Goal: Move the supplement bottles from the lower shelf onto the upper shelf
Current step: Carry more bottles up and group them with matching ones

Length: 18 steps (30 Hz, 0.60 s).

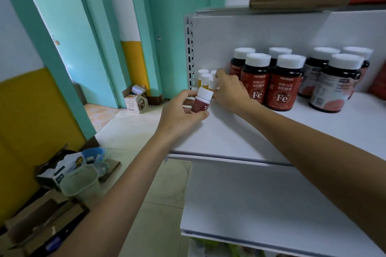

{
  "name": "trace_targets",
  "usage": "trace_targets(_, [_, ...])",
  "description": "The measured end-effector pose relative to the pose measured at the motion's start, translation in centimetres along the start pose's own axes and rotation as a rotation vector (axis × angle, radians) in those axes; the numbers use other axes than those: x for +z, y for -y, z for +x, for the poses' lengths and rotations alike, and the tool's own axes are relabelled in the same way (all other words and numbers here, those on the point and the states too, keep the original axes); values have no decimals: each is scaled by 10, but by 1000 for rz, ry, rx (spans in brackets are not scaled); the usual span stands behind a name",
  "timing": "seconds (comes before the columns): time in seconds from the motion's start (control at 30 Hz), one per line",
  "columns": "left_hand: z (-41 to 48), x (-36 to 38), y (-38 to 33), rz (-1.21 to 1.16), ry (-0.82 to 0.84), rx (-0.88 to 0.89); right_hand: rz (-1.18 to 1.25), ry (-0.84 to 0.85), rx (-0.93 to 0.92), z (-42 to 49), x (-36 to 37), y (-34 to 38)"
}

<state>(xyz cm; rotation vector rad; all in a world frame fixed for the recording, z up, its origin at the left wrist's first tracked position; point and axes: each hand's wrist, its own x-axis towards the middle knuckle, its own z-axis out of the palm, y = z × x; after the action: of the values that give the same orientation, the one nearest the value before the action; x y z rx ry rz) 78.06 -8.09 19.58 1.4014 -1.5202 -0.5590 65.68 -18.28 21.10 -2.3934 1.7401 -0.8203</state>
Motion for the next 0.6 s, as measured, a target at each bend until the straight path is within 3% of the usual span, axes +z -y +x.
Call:
trace_targets(0.1, [-2, 2, -2, -5, 2, 20, 51, -49, -55, -4, 0, -4])
trace_targets(0.2, [-7, 3, -6, -27, -26, 14, 208, -202, -212, -18, -11, -8])
trace_targets(0.27, [-10, 11, -14, -62, -54, 4, 349, -211, -273, -34, -25, -10])
trace_targets(0.43, [-19, 61, -46, -116, -100, 64, 835, -56, -143, -79, -66, -40])
trace_targets(0.6, [-35, 150, -96, -136, -125, 199, 882, -34, -87, -129, -122, -129])
